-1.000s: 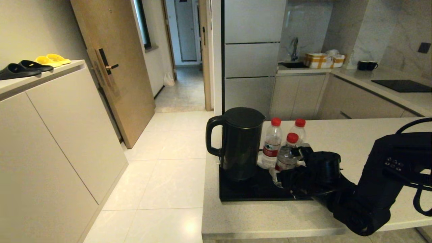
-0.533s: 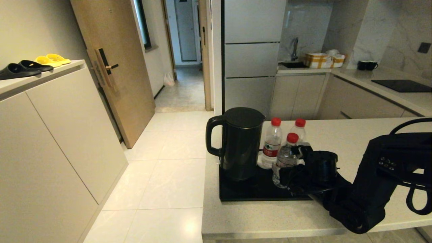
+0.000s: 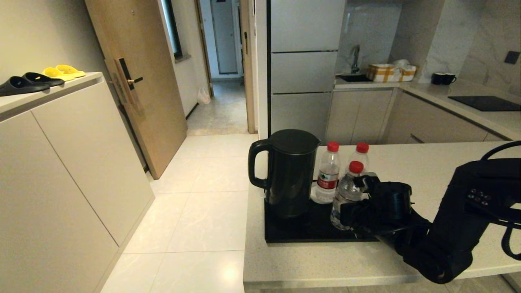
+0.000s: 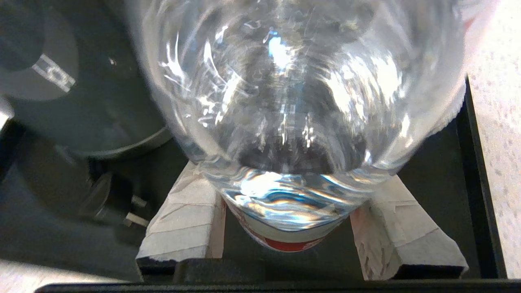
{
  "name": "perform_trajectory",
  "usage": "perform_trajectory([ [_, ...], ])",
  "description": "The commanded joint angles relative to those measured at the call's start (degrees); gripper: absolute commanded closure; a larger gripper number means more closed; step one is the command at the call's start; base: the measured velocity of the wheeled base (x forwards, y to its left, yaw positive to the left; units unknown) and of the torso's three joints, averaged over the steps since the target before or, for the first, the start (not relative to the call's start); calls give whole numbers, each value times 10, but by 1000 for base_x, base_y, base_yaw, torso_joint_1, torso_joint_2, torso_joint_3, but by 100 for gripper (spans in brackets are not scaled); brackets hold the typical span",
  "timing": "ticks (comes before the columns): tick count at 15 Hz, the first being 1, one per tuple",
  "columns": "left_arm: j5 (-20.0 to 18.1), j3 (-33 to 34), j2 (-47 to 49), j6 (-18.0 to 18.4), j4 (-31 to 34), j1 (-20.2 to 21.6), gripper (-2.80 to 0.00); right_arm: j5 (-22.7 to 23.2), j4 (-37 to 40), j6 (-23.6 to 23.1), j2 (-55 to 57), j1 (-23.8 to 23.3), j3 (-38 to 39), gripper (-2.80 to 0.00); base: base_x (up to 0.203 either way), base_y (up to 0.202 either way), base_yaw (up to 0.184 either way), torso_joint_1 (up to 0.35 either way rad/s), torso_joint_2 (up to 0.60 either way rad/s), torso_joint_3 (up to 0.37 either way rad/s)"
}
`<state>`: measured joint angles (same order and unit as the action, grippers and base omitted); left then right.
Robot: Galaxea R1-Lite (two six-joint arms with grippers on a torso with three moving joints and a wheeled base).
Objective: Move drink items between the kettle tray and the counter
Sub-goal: Pick up the bottled water, then place it on the right
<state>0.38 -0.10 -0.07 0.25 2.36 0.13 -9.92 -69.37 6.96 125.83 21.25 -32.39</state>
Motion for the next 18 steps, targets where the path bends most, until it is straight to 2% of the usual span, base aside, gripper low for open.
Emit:
perform_trajectory([
  [1,0,0,1,0,0,0,0,0,14,4,-81,0,18,0,0,0,0,0,0,0],
  [4,0,0,1,0,0,0,0,1,120,9,-222,0,23,0,0,0,0,0,0,0],
  [7,1,0,1,0,0,0,0,-3,334,24,-386,-18,-12,0,0,0,0,0,0,0],
  [9,1,0,1,0,0,0,0,-42,502,62,-445,-61,-51,0,0,0,0,0,0,0],
  [10,0,0,1,0,0,0,0,-69,526,79,-447,-101,-63,0,0,0,0,0,0,0],
  [11,0,0,1,0,0,0,0,-89,532,90,-435,-142,-68,0,0,0,0,0,0,0],
  [13,0,0,1,0,0,0,0,-100,536,94,-409,-221,-49,0,0,0,0,0,0,0],
  [16,0,0,1,0,0,0,0,-50,496,65,-396,-252,51,0,0,0,0,0,0,0],
  [18,0,0,1,0,0,0,0,-27,387,50,-349,-255,103,0,0,0,0,0,0,0],
])
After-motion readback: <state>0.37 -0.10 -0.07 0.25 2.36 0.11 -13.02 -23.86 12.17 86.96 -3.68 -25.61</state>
